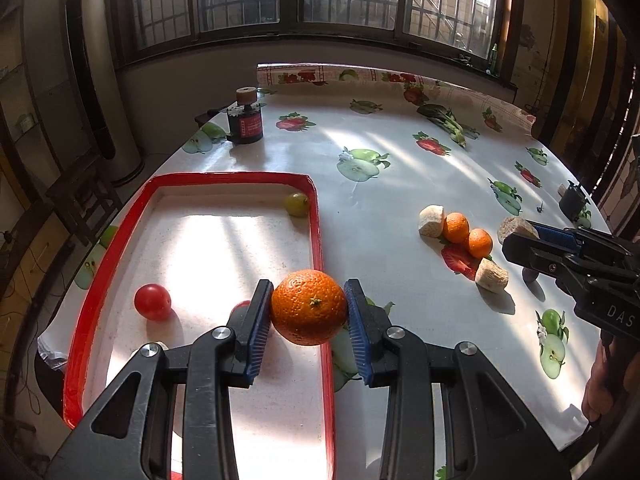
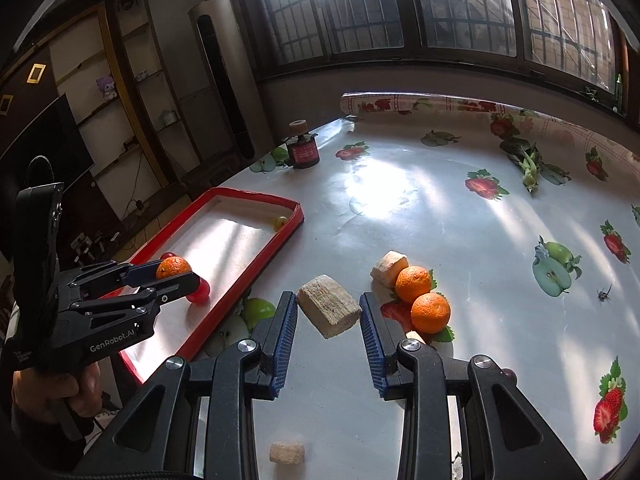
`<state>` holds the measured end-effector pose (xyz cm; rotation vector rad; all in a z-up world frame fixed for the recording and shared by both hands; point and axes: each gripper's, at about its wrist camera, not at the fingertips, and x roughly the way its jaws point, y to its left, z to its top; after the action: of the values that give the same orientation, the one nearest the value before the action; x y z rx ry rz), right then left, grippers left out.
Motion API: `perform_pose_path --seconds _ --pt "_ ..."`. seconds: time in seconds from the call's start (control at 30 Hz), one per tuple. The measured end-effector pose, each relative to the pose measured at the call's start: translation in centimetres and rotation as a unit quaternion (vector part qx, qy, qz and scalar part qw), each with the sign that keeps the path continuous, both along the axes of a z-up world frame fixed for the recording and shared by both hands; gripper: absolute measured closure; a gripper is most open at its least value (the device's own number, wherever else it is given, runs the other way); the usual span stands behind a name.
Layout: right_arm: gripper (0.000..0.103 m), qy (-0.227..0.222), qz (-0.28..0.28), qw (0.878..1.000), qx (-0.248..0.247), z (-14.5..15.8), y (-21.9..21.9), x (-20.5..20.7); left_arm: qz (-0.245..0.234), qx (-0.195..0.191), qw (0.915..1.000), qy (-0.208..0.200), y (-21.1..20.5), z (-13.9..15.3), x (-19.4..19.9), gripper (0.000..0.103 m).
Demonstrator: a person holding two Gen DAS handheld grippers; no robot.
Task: Organize fruits
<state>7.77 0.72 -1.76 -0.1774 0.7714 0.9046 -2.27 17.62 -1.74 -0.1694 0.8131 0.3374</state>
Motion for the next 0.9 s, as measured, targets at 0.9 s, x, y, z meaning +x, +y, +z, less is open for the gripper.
perform_pose_path --seconds 0.9 --pt "0.070 0.006 0.049 0.999 -0.006 -0.3 6.5 -1.2 0.049 -0.003 0.9988 0.004 5.6 -0.3 -1.4 0.069"
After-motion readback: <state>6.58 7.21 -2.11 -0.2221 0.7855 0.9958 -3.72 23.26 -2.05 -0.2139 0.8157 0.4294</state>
